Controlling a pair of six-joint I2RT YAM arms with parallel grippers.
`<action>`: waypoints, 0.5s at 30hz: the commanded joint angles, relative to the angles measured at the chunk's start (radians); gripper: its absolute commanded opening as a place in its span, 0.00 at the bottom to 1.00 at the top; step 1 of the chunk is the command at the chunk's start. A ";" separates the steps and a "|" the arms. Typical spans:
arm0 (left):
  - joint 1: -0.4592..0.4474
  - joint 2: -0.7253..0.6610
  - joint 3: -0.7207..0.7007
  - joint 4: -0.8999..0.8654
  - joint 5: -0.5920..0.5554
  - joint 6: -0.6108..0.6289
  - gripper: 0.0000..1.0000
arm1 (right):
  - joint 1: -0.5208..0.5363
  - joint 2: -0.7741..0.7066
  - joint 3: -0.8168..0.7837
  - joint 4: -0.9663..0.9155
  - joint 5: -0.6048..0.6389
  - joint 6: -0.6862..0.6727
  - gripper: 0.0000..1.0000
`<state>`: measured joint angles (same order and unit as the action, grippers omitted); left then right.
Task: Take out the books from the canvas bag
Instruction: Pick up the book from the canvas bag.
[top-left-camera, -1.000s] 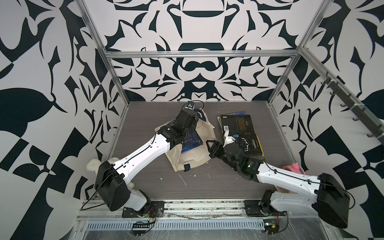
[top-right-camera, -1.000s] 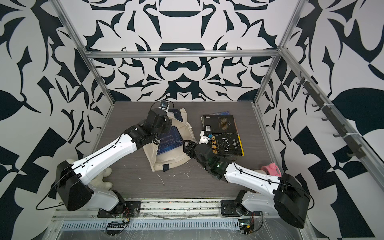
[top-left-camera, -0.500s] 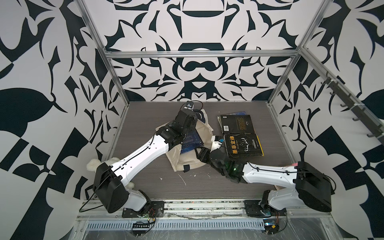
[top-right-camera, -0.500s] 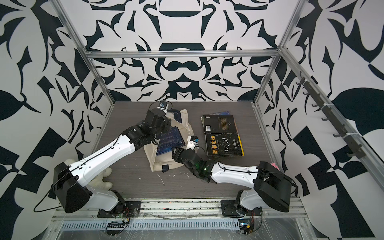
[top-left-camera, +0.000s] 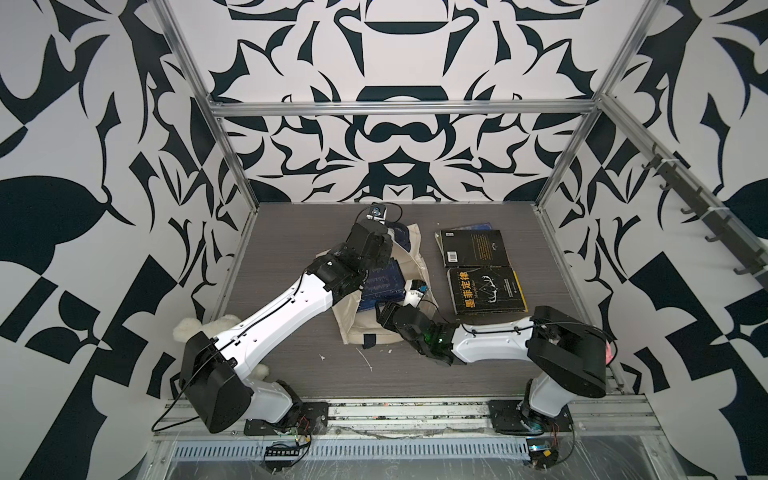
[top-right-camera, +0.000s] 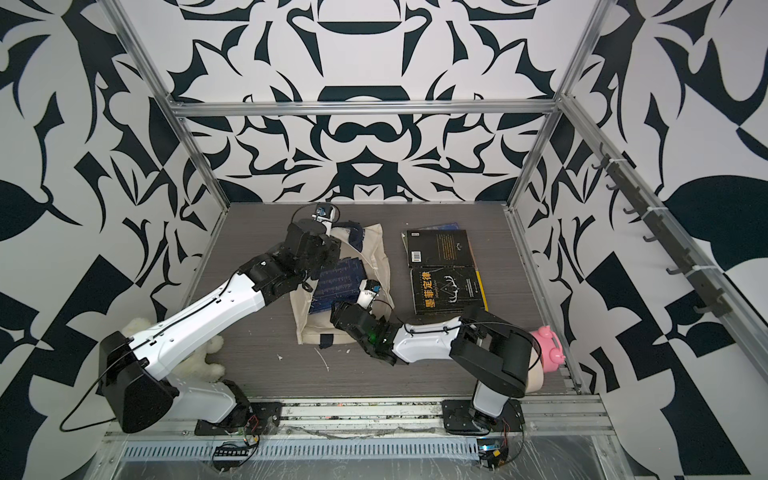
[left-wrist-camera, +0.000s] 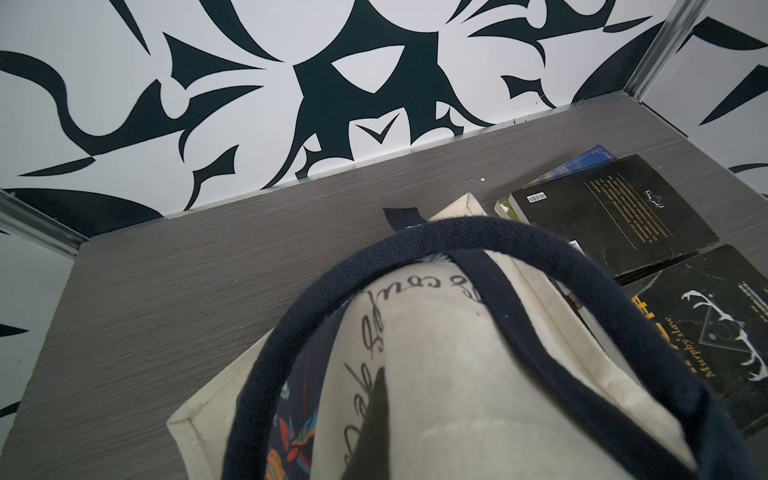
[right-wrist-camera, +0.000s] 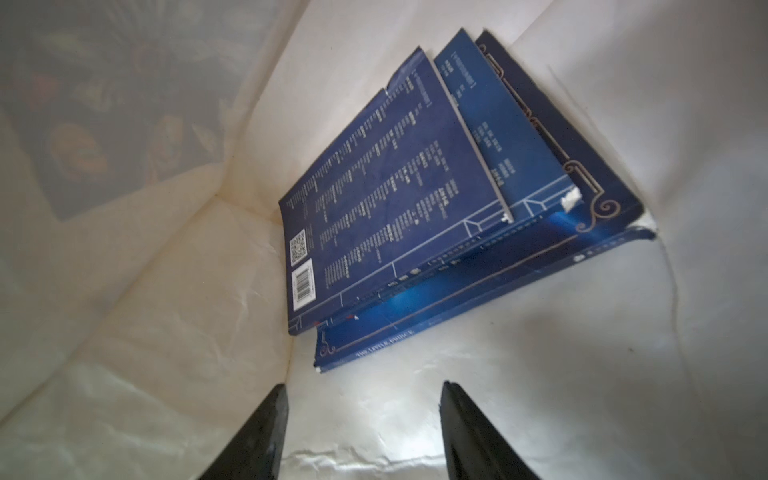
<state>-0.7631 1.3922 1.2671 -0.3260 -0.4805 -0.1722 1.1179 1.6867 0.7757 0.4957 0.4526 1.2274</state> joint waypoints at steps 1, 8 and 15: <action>-0.004 -0.062 -0.007 0.114 0.029 -0.018 0.00 | 0.008 0.032 0.051 0.043 0.096 0.047 0.60; -0.005 -0.088 -0.026 0.138 0.039 -0.015 0.00 | 0.007 0.145 0.123 0.064 0.127 0.080 0.57; -0.011 -0.093 -0.031 0.142 0.055 -0.024 0.00 | 0.001 0.227 0.191 0.043 0.137 0.113 0.56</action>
<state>-0.7662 1.3544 1.2335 -0.2958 -0.4404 -0.1806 1.1210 1.9083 0.9218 0.5220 0.5545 1.3102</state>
